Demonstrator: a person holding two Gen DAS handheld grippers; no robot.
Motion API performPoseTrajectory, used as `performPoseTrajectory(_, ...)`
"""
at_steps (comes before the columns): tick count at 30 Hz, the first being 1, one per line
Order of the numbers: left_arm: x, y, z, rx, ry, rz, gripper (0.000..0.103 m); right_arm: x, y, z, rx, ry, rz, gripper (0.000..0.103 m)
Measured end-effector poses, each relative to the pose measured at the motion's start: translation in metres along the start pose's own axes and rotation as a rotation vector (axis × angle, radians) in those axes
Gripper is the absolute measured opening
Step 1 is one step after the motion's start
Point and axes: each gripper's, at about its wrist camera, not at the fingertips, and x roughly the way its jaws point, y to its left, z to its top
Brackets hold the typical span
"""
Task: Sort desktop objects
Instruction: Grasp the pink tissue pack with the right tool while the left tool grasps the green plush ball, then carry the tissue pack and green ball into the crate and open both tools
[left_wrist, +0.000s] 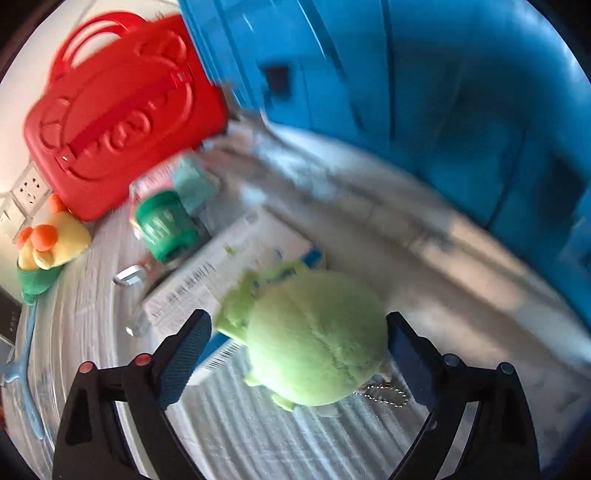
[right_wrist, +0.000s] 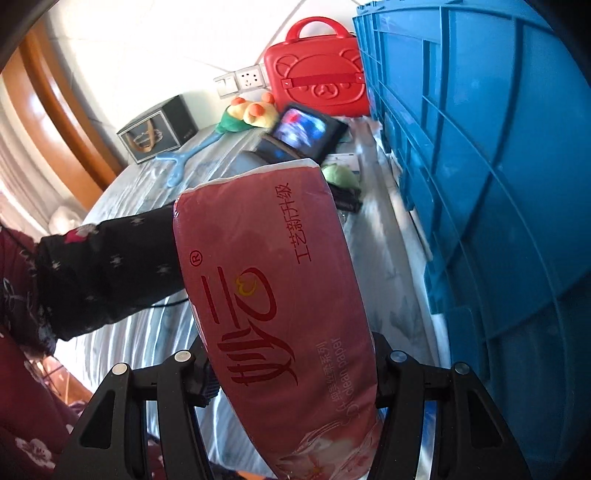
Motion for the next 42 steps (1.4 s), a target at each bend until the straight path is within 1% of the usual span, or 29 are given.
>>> performPoseTrajectory(2, 0.0, 0.0, -0.001, -0.016, -0.028, 0.041, 0.09, -0.002, -0.002, -0.002, -0.005, -0.007, 0.002, 0.058)
performPoseTrajectory(3, 0.0, 0.001, -0.001, -0.033, -0.03, 0.045, 0.088, -0.002, -0.002, -0.004, -0.004, -0.006, 0.001, 0.058)
performPoseTrajectory(4, 0.001, 0.004, 0.001, -0.053, -0.029, 0.039, 0.082, -0.002, -0.004, -0.006, -0.002, -0.003, 0.005, 0.058)
performPoseTrajectory(5, 0.001, 0.006, 0.002, -0.066, -0.031, 0.039, 0.08, -0.001, -0.004, -0.008, -0.001, 0.001, 0.007, 0.058)
performPoseTrajectory(6, 0.001, 0.007, 0.004, -0.065, -0.03, 0.05, 0.071, 0.0, -0.005, -0.01, 0.001, 0.004, 0.008, 0.058)
performPoseTrajectory(7, 0.001, 0.006, 0.005, -0.056, -0.028, 0.052, 0.067, 0.001, -0.006, -0.012, 0.005, 0.005, 0.011, 0.058)
performPoseTrajectory(10, -0.004, 0.006, 0.005, -0.048, -0.029, 0.046, 0.063, 0.003, -0.006, -0.014, 0.006, 0.001, 0.005, 0.058)
performPoseTrajectory(13, -0.025, 0.009, 0.003, -0.068, -0.071, 0.061, 0.063, 0.003, -0.005, -0.014, 0.002, -0.015, -0.017, 0.058)
performPoseTrajectory(17, -0.073, 0.02, -0.008, -0.081, -0.136, 0.128, 0.063, 0.0, -0.004, -0.007, 0.003, -0.06, -0.032, 0.058)
performPoseTrajectory(19, -0.104, 0.029, -0.015, -0.093, -0.166, 0.179, 0.063, -0.002, 0.0, 0.0, 0.0, -0.1, -0.052, 0.058)
performPoseTrajectory(22, -0.15, 0.049, -0.029, -0.145, -0.204, 0.232, 0.063, -0.008, 0.008, 0.013, -0.002, -0.163, -0.055, 0.058)
performPoseTrajectory(26, -0.224, 0.074, -0.046, -0.195, -0.261, 0.33, 0.063, -0.019, 0.029, 0.034, -0.043, -0.235, -0.064, 0.058)
performPoseTrajectory(27, -0.241, 0.078, -0.049, -0.198, -0.275, 0.354, 0.063, -0.024, 0.037, 0.041, -0.06, -0.259, -0.064, 0.058)
performPoseTrajectory(29, -0.275, 0.084, -0.055, -0.189, -0.303, 0.426, 0.063, -0.035, 0.055, 0.054, -0.092, -0.303, -0.065, 0.058)
performPoseTrajectory(33, -0.337, 0.095, -0.063, -0.189, -0.375, 0.502, 0.063, -0.064, 0.087, 0.075, -0.132, -0.399, -0.087, 0.058)
performPoseTrajectory(37, -0.391, 0.097, -0.064, -0.192, -0.464, 0.531, 0.063, -0.098, 0.107, 0.088, -0.111, -0.491, -0.131, 0.058)
performPoseTrajectory(40, -0.422, 0.093, -0.059, -0.183, -0.523, 0.518, 0.063, -0.119, 0.119, 0.087, -0.097, -0.528, -0.158, 0.058)
performPoseTrajectory(42, -0.436, 0.09, -0.057, -0.174, -0.555, 0.509, 0.063, -0.134, 0.126, 0.082, -0.098, -0.553, -0.185, 0.058)
